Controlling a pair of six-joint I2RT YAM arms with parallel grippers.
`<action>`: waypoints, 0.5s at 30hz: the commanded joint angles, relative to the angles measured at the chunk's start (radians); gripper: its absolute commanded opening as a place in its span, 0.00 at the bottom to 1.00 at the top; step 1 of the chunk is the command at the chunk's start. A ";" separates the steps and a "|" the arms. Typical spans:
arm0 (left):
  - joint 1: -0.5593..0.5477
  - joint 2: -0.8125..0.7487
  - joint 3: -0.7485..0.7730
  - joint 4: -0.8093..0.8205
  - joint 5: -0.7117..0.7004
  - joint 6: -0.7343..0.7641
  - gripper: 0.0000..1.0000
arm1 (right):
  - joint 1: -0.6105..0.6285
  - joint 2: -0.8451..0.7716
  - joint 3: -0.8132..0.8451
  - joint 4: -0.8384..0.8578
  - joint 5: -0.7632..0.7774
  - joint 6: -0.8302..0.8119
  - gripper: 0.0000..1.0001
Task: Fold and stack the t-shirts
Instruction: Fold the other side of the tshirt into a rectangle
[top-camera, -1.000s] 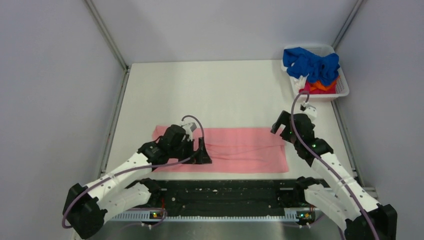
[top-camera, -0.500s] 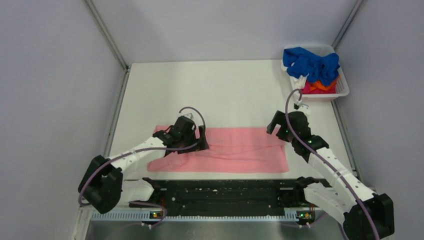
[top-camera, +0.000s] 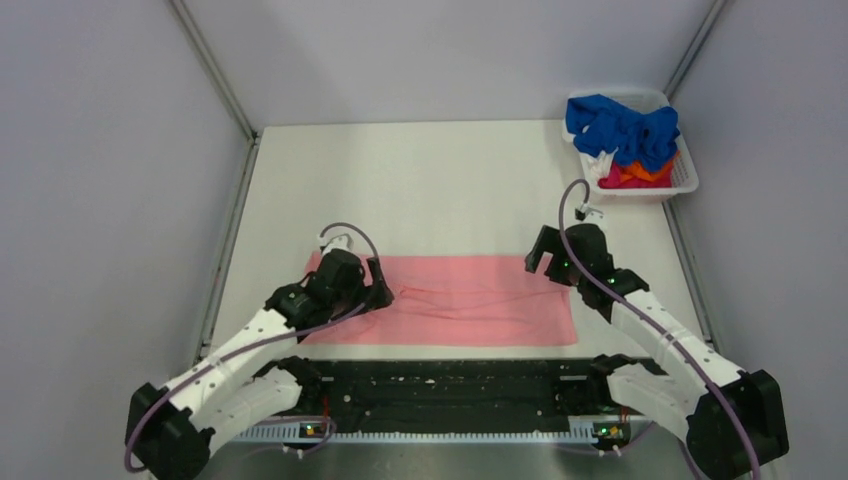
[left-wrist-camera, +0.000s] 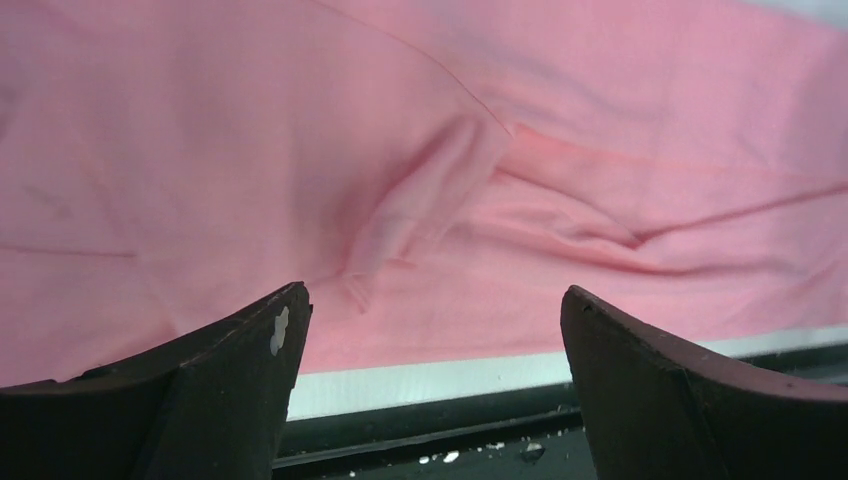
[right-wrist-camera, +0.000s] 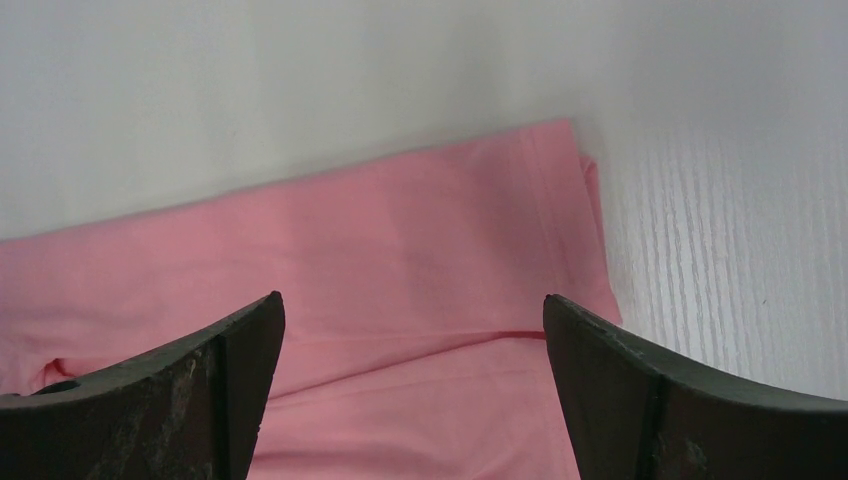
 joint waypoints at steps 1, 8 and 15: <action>0.077 -0.094 0.040 -0.188 -0.248 -0.099 0.99 | 0.010 0.015 0.018 0.003 0.052 0.010 0.99; 0.403 -0.005 -0.001 -0.062 -0.131 -0.029 0.85 | 0.010 0.053 0.028 -0.019 0.112 0.048 0.99; 0.529 0.205 0.010 0.168 -0.071 0.049 0.58 | 0.010 0.091 0.030 -0.017 0.115 0.051 0.99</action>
